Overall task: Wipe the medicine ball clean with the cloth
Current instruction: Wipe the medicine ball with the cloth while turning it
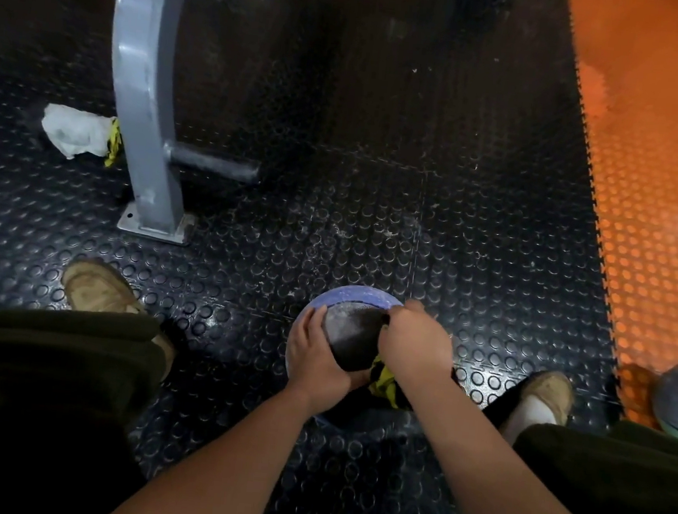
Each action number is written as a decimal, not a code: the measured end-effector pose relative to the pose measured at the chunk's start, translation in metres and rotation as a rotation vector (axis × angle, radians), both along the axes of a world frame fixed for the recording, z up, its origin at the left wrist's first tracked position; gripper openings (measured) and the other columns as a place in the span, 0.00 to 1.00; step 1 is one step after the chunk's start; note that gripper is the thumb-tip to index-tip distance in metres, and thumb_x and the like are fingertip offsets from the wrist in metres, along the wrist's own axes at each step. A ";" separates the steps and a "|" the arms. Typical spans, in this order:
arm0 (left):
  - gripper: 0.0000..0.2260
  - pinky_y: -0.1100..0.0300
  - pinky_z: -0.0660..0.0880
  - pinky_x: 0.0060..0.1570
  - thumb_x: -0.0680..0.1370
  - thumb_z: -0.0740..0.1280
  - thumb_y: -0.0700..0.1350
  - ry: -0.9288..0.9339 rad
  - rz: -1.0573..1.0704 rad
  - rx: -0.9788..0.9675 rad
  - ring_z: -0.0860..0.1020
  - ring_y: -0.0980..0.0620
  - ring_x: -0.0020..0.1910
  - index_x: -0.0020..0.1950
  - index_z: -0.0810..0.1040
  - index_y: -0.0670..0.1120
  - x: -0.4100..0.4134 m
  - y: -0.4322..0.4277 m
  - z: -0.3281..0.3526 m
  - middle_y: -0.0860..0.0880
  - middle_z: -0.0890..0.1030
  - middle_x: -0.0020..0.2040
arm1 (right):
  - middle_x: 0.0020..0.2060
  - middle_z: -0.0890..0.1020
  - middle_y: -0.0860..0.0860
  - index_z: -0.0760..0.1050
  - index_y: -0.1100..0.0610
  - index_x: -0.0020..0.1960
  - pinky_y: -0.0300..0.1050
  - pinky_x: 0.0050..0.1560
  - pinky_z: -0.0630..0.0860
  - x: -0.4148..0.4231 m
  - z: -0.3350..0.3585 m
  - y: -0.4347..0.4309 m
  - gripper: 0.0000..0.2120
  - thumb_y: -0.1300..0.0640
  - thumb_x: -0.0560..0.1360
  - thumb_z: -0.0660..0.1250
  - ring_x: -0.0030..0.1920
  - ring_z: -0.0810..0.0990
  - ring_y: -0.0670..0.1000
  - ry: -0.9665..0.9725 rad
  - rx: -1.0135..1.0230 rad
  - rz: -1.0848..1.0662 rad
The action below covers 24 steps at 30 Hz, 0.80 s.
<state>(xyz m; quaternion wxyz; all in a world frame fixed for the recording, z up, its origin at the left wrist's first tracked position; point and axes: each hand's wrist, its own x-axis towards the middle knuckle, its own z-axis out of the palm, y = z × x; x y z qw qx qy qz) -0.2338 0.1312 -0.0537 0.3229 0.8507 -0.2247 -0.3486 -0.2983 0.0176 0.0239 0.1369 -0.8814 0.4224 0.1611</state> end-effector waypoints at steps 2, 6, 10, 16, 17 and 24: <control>0.52 0.51 0.49 0.75 0.64 0.79 0.55 -0.017 0.014 -0.019 0.48 0.48 0.76 0.78 0.49 0.50 -0.001 0.000 -0.002 0.49 0.48 0.77 | 0.61 0.71 0.53 0.74 0.58 0.58 0.45 0.38 0.68 0.007 0.001 0.009 0.11 0.62 0.78 0.58 0.49 0.78 0.56 -0.009 0.002 0.067; 0.51 0.50 0.49 0.75 0.65 0.79 0.52 0.023 0.011 -0.025 0.47 0.48 0.76 0.78 0.49 0.50 0.003 0.004 -0.003 0.49 0.46 0.78 | 0.60 0.72 0.51 0.74 0.55 0.60 0.45 0.38 0.69 0.004 -0.001 0.009 0.13 0.59 0.78 0.57 0.48 0.78 0.57 -0.028 0.062 0.162; 0.51 0.50 0.47 0.76 0.66 0.78 0.56 0.028 -0.025 -0.020 0.44 0.48 0.77 0.77 0.46 0.52 -0.003 0.004 0.002 0.52 0.43 0.77 | 0.58 0.75 0.52 0.76 0.52 0.61 0.43 0.41 0.69 -0.009 -0.006 -0.007 0.14 0.55 0.78 0.59 0.51 0.78 0.57 -0.093 0.096 -0.035; 0.54 0.52 0.41 0.74 0.66 0.75 0.62 -0.099 -0.100 0.005 0.40 0.46 0.77 0.78 0.44 0.48 -0.024 0.003 0.005 0.48 0.41 0.78 | 0.52 0.78 0.55 0.78 0.54 0.57 0.44 0.39 0.70 -0.003 -0.011 -0.017 0.12 0.55 0.78 0.59 0.47 0.78 0.57 -0.096 0.106 -0.077; 0.55 0.51 0.41 0.74 0.66 0.76 0.63 -0.101 -0.095 -0.001 0.41 0.46 0.78 0.78 0.44 0.47 -0.026 0.003 0.005 0.47 0.42 0.78 | 0.53 0.77 0.55 0.78 0.55 0.57 0.44 0.40 0.70 0.001 -0.011 -0.018 0.12 0.55 0.78 0.59 0.47 0.78 0.57 -0.093 0.104 -0.052; 0.56 0.49 0.45 0.76 0.64 0.79 0.59 0.032 -0.086 -0.042 0.43 0.49 0.77 0.78 0.44 0.51 -0.006 0.001 0.007 0.51 0.44 0.78 | 0.44 0.80 0.54 0.78 0.54 0.55 0.44 0.36 0.71 -0.018 -0.009 -0.020 0.12 0.53 0.78 0.59 0.41 0.78 0.56 -0.085 0.138 -0.128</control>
